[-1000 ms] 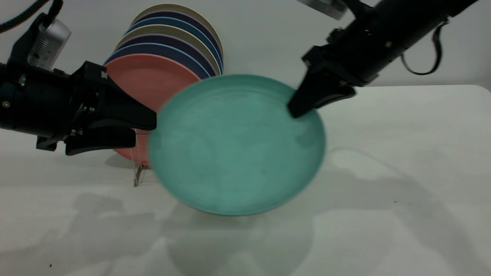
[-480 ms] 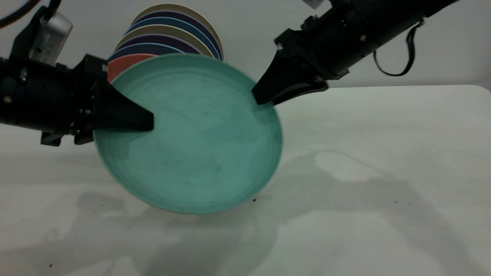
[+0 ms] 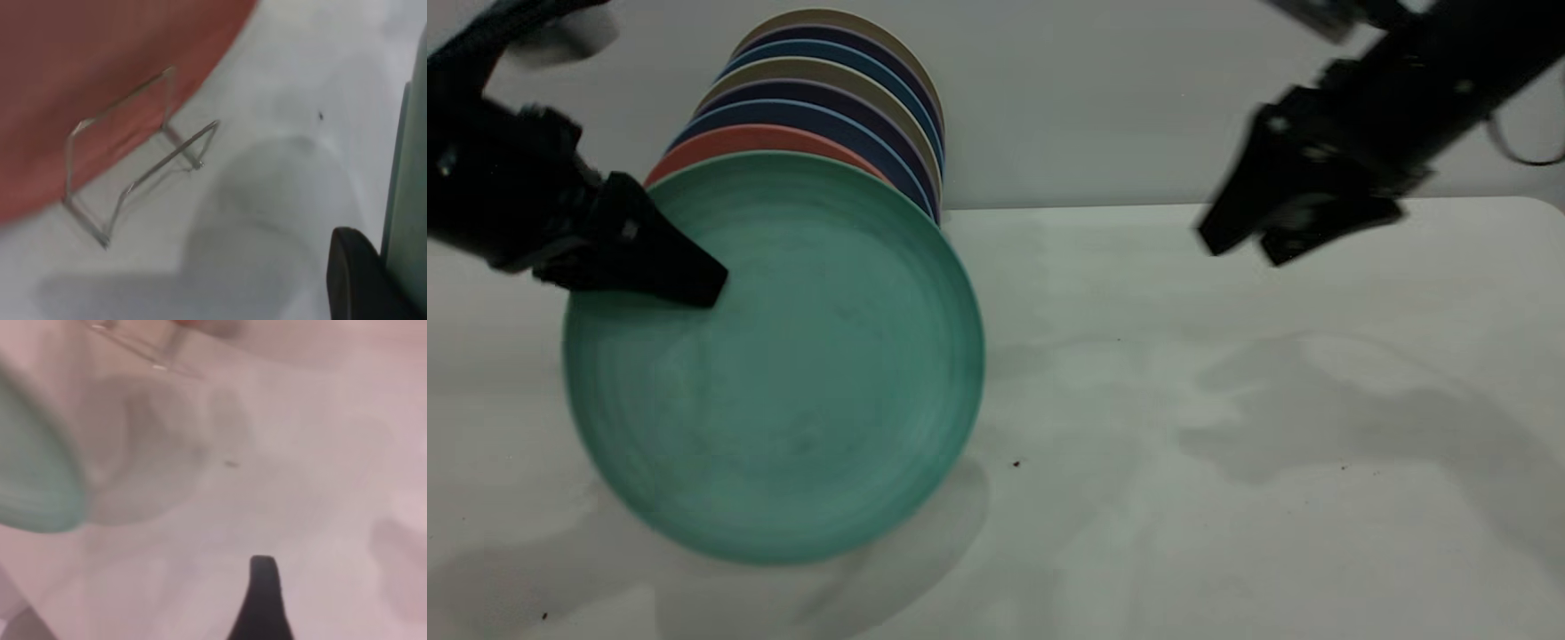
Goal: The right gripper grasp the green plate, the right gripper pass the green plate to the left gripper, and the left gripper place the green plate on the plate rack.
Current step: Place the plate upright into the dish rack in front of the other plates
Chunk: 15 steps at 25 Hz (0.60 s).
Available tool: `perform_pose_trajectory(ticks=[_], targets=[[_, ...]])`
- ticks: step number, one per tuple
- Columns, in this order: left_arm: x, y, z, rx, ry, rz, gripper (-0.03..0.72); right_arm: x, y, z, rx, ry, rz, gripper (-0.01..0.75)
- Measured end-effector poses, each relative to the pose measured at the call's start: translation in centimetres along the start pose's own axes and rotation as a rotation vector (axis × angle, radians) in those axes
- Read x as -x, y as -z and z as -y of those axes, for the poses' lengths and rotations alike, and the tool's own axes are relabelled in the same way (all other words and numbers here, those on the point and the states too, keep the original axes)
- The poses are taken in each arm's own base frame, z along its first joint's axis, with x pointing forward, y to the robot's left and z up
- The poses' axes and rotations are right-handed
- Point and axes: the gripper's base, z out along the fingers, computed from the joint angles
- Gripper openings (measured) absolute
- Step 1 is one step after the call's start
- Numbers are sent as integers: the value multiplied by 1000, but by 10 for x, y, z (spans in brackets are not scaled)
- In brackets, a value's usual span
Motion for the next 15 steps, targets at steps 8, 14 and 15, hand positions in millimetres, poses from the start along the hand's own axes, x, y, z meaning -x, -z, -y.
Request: perform_pose_trajectory(ticks=[8, 14, 15], targets=[[57, -5, 34, 27, -747, -25, 110, -9, 21, 34, -78, -79, 9, 584], [94, 5, 34, 108, -978, 41, 110, -10, 22, 35, -83, -78, 6, 580], [97, 6, 34, 107, -984, 47, 110, -10, 22, 35, -83, -78, 6, 580]])
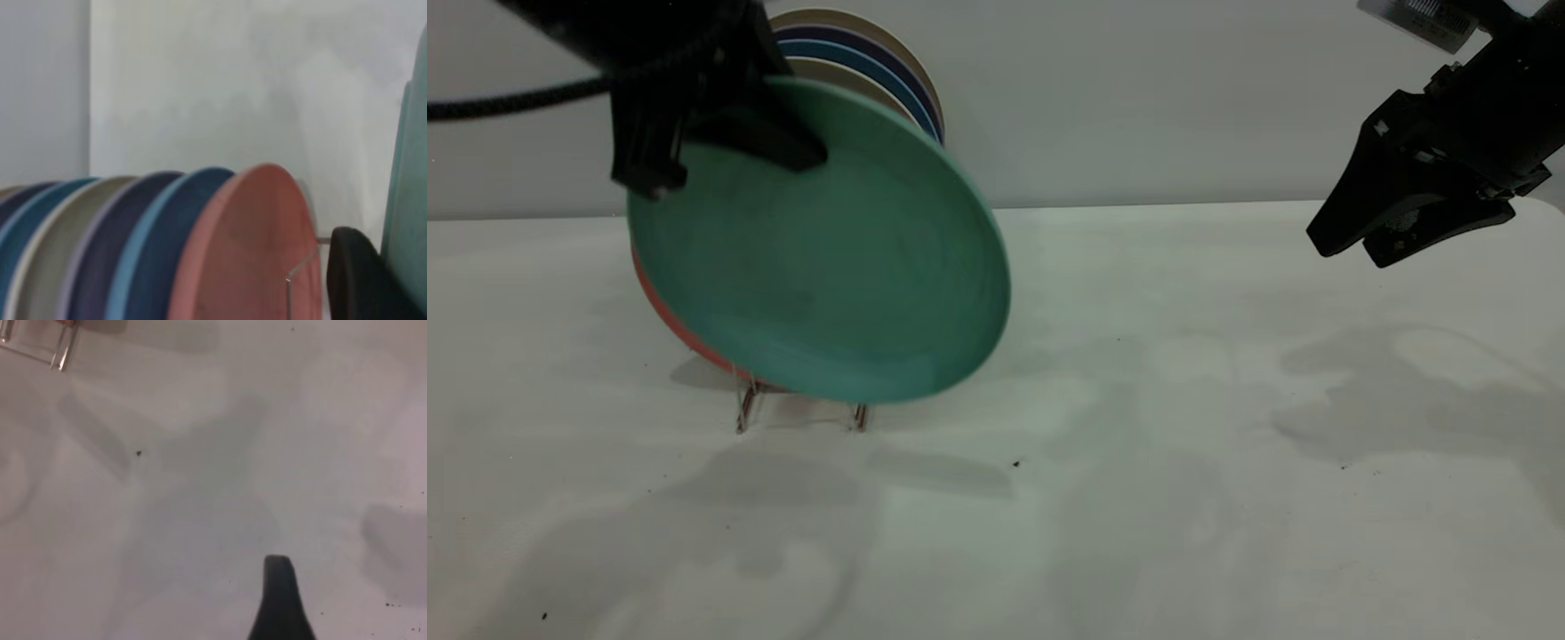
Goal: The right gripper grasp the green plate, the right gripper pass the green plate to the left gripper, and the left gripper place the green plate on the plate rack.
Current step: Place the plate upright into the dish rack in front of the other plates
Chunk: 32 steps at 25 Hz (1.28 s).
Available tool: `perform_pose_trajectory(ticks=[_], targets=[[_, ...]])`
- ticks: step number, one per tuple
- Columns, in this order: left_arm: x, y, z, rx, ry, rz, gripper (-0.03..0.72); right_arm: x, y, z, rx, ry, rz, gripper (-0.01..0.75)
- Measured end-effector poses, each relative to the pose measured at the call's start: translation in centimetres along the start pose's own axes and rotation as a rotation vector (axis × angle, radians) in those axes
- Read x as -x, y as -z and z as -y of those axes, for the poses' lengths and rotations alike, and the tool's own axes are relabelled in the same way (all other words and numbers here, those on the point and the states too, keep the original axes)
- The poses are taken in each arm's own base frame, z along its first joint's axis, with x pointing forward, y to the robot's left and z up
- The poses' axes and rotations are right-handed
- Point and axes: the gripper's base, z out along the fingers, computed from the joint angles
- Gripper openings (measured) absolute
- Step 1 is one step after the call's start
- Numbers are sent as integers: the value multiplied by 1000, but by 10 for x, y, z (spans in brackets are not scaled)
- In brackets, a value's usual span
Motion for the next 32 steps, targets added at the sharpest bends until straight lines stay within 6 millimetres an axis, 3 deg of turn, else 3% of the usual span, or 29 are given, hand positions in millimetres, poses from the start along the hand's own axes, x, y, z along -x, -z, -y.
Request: perform_pose_trajectory(ticks=[10, 19, 27, 32], targets=[[9, 26, -32, 162, -2, -33, 110, 0, 0, 0, -3, 4, -4, 579], [-20, 34, -41, 187, 78, -117, 110, 0, 0, 0, -4, 4, -3, 579], [-22, 33, -39, 160, 85, -120, 110, -3, -5, 2, 0, -7, -16, 579], [-30, 13, -34, 113, 57, -141, 110, -3, -5, 3, 0, -9, -17, 579]])
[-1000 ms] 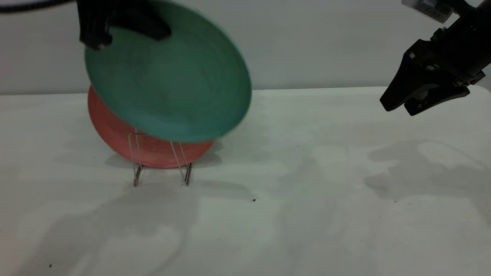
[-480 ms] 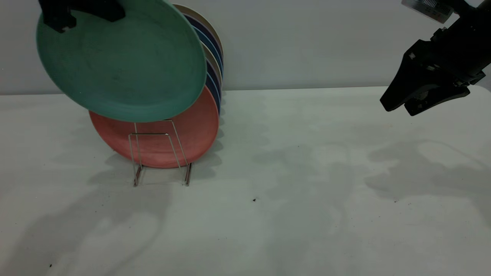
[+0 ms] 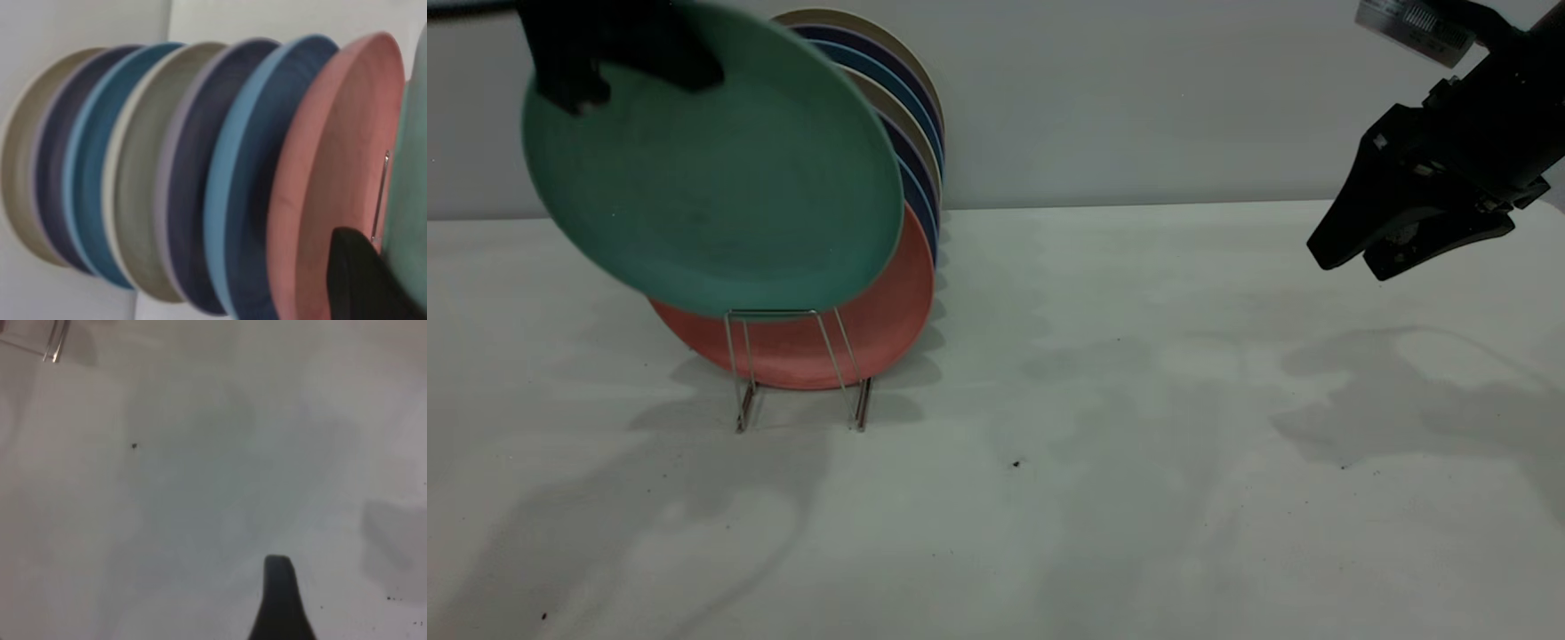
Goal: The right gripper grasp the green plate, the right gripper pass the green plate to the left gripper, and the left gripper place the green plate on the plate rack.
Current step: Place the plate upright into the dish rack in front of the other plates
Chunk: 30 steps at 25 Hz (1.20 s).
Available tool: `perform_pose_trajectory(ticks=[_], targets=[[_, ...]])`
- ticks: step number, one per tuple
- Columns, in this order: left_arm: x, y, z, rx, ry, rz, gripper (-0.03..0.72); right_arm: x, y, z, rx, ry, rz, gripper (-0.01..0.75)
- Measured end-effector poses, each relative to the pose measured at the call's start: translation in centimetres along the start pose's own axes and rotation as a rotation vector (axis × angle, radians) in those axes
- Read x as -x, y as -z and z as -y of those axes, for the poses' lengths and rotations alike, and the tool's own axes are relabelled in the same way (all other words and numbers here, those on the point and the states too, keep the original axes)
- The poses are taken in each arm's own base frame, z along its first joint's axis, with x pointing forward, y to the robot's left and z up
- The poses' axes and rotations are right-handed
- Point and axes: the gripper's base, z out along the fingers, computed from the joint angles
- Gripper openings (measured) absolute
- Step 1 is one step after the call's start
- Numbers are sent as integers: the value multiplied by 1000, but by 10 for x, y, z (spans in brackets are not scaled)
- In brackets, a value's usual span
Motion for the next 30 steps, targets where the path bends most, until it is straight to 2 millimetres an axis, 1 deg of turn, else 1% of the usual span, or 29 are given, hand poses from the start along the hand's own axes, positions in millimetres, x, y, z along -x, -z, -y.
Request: perform_pose_trajectory(ticks=[14, 17, 19, 25, 27, 30], targets=[[-14, -44, 16, -68, 13, -40, 110, 0, 0, 0, 0, -1, 0, 579], [-16, -49, 18, -79, -2, -44, 124, 0, 0, 0, 0, -1, 0, 579], [-17, -50, 19, -91, -10, -43, 162, 0, 0, 0, 0, -1, 0, 579], [-16, -49, 20, -99, -11, -39, 396, 0, 0, 0, 0, -1, 0, 579], [-15, -45, 17, -88, -13, -36, 439, 0, 0, 0, 0, -1, 0, 579], [-9, -31, 9, -46, -13, -18, 462, 0, 0, 0, -3, -1, 2, 579]])
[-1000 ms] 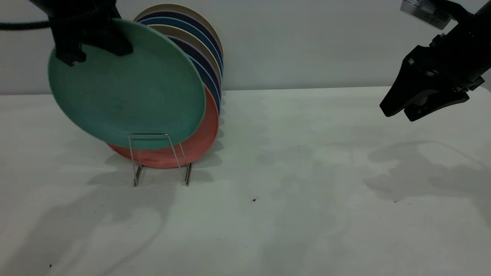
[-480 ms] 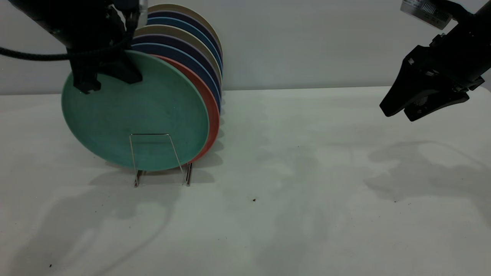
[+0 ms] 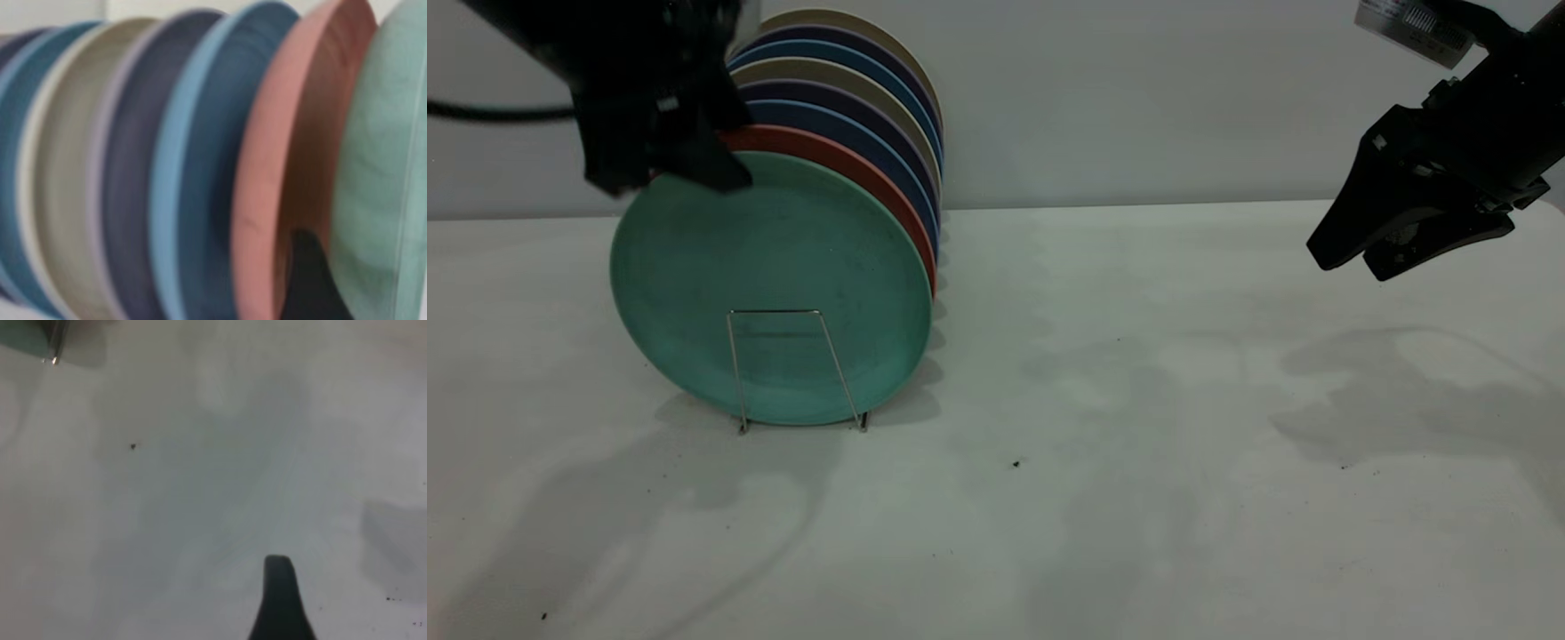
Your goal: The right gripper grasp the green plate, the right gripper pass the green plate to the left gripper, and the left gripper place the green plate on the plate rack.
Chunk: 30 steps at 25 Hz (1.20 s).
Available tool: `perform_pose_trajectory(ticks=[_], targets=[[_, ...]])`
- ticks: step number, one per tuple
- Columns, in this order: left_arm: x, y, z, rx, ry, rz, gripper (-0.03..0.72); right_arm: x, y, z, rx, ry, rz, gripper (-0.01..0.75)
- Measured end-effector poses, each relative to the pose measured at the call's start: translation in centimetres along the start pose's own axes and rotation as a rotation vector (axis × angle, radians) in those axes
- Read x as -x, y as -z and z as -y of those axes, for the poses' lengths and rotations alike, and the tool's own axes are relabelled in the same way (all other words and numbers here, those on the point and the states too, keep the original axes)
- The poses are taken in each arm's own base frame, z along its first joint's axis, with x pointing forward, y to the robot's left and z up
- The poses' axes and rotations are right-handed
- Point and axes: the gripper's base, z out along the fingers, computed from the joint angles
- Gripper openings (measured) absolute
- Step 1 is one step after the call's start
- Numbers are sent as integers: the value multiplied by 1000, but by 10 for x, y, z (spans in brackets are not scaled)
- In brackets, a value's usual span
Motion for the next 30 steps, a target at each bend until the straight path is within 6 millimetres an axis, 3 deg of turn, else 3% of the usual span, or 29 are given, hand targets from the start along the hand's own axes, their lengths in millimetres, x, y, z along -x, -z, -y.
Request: perform_pose_trajectory(ticks=[5, 9, 15, 20, 24, 27, 30], targets=[[16, 38, -10, 39, 80, 84, 470, 2, 0, 0, -2, 5, 26, 579], [26, 51, -5, -48, 266, 163, 470, 9, -1, -10, 79, 4, 89, 579], [21, 51, -1, -128, 779, 109, 470, 17, -19, -59, 165, 108, 75, 579], [-8, 54, -1, -120, 1313, -94, 470, 13, -23, -95, 5, 188, -93, 579], [-29, 78, -6, -28, 1401, -185, 470, 5, 10, -94, -261, 161, -224, 579], [-28, 114, -10, 18, 1402, -171, 466, -1, 50, -93, -467, 81, -286, 579], [-23, 154, -6, 51, 1374, -159, 459, -9, 95, -105, -580, 13, -302, 579]])
